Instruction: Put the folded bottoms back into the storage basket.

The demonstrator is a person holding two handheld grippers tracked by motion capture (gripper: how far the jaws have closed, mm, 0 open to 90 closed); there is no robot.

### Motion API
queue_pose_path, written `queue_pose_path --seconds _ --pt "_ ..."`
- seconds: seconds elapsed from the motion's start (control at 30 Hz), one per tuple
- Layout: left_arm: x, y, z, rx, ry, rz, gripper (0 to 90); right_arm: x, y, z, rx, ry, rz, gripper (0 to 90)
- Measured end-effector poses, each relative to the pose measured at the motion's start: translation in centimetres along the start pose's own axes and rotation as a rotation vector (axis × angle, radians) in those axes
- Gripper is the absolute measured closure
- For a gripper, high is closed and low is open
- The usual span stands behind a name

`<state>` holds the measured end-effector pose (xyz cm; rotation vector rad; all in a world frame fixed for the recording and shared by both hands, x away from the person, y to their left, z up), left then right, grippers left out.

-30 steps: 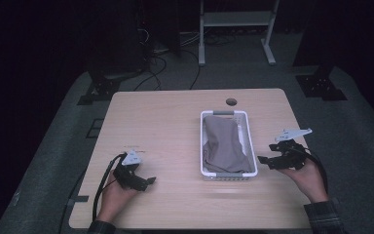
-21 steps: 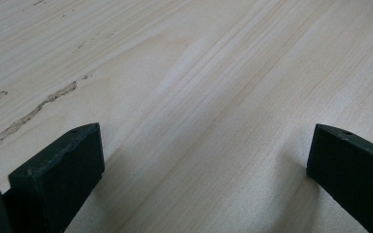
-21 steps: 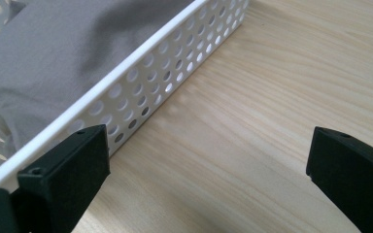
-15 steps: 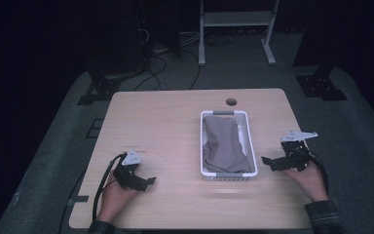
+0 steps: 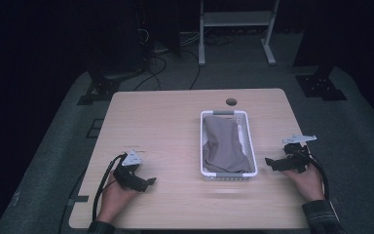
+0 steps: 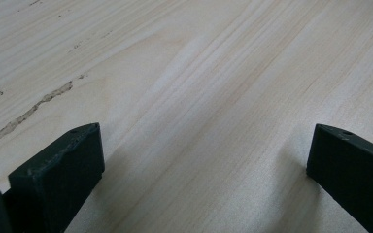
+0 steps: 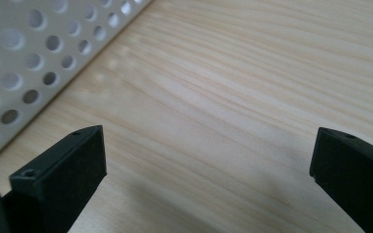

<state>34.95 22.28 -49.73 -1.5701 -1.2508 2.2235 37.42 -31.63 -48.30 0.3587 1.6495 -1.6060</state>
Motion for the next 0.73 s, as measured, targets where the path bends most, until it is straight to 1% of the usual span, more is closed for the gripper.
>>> queue_pose_path --seconds 0.1,0.13,0.2,0.27,0.3,0.37,0.53,0.73 --pt "0.0 0.0 0.0 0.0 0.0 0.0 0.0 0.2 0.3 0.2 0.008 0.004 -0.004 0.0" --pt "0.0 0.0 0.0 0.0 0.0 0.0 0.0 0.4 0.4 0.2 0.012 0.004 -0.012 0.0" --pt "0.0 0.0 0.0 0.0 0.0 -0.001 0.0 0.7 0.8 0.4 0.006 0.008 -0.027 0.0" --pt "0.0 0.0 0.0 0.0 0.0 0.0 0.0 1.0 1.2 0.4 0.011 0.001 -0.042 0.0" --pt "0.0 0.0 0.0 0.0 0.0 0.0 0.0 1.0 1.2 0.4 0.011 0.001 -0.032 0.0" --pt "0.0 0.0 0.0 0.0 0.0 -0.001 0.0 1.1 1.2 0.4 0.012 0.003 -0.031 0.0" --pt "0.0 0.0 0.0 0.0 0.001 0.0 0.0 1.3 1.2 0.4 0.011 0.007 0.001 0.0" --pt "0.0 0.1 0.0 -0.001 0.0 0.003 0.0 1.6 1.2 0.4 0.008 0.012 0.022 0.0"
Point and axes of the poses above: each handheld gripper's, and its own axes: y roughly forward along the jaws, x roughly out of its underside, z roughly to its right, the point moved 2 cm from there along y, roughly forward along the jaws, and after that the axes turned 10 degrees about x, right-handed, at the moved point
